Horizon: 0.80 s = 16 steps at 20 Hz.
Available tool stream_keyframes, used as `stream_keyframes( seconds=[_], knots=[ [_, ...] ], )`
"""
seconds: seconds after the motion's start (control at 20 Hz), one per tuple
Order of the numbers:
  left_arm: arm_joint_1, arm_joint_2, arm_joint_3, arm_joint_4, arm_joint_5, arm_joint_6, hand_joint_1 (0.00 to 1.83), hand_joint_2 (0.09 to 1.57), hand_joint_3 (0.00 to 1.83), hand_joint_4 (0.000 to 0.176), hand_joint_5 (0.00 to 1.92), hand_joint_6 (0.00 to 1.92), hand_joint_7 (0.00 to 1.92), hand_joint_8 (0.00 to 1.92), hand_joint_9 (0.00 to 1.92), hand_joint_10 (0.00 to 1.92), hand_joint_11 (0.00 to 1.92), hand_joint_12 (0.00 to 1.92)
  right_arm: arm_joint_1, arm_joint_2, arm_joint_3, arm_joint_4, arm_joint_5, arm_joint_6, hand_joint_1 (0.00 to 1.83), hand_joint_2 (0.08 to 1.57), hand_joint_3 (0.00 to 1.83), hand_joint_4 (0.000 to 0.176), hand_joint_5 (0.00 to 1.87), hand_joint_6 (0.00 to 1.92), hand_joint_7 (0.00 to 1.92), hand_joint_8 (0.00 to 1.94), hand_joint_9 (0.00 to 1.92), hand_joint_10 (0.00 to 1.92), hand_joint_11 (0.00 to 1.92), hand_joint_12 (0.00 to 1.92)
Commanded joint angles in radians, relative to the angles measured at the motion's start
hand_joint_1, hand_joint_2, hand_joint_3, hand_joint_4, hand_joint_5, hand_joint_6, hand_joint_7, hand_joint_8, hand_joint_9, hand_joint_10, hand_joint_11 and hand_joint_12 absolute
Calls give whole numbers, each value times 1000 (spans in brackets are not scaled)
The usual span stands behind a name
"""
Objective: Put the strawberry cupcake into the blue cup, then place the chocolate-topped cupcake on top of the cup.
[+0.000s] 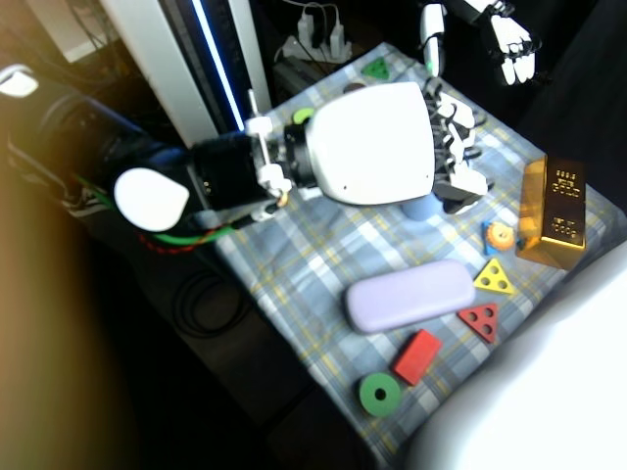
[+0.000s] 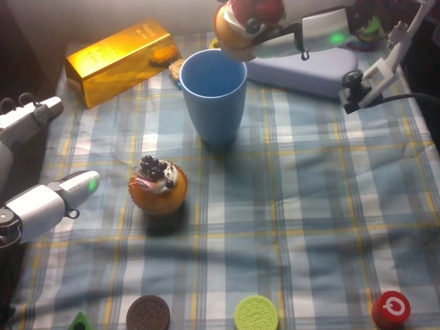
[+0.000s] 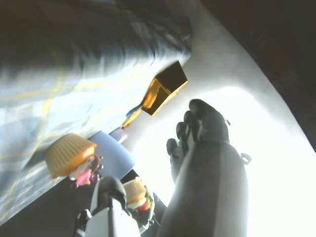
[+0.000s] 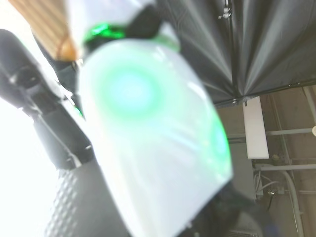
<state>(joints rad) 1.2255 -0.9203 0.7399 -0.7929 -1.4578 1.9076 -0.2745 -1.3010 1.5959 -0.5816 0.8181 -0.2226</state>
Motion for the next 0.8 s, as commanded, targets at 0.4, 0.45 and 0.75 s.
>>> stream_keyframes(
  seconds=[0.4, 0.45, 0.75],
  knots=[
    [-12, 3, 11, 46, -95, -2, 672, 1010, 1, 89, 411, 1, 303, 1, 270, 4, 0, 681, 27, -34, 11, 68, 98, 6, 834, 1070, 0, 0, 924, 36, 1047, 0, 1194, 2, 968, 866],
    [-13, 3, 12, 46, -95, -2, 679, 1008, 0, 93, 410, 0, 292, 1, 252, 2, 0, 646, 26, -38, 11, 67, 98, 6, 854, 1062, 0, 0, 920, 8, 1062, 1, 1214, 5, 970, 955],
    [-13, 3, 11, 43, -94, -2, 689, 1017, 0, 78, 419, 4, 322, 7, 281, 12, 22, 656, 13, -62, 9, 46, 99, 23, 812, 1100, 0, 0, 916, 2, 1156, 6, 1268, 9, 809, 1149]
  ],
)
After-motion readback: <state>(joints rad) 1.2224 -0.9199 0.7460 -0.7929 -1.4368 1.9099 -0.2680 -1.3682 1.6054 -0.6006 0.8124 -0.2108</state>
